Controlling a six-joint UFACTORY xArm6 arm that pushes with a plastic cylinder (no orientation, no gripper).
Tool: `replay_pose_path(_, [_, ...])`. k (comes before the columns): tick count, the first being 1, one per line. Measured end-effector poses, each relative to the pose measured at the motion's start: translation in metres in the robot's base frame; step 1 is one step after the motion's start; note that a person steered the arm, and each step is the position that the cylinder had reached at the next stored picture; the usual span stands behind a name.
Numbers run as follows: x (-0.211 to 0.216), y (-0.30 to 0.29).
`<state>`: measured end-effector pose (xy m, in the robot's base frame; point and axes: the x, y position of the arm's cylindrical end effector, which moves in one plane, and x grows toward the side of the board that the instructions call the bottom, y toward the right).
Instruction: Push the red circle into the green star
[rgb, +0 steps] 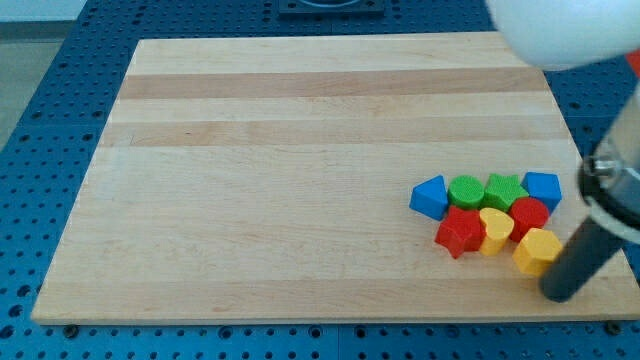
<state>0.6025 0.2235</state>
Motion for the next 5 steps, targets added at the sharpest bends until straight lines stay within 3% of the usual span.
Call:
replay_pose_path(2, [-0.006, 0.028])
replay_pose_path(5, [-0.055, -0.025])
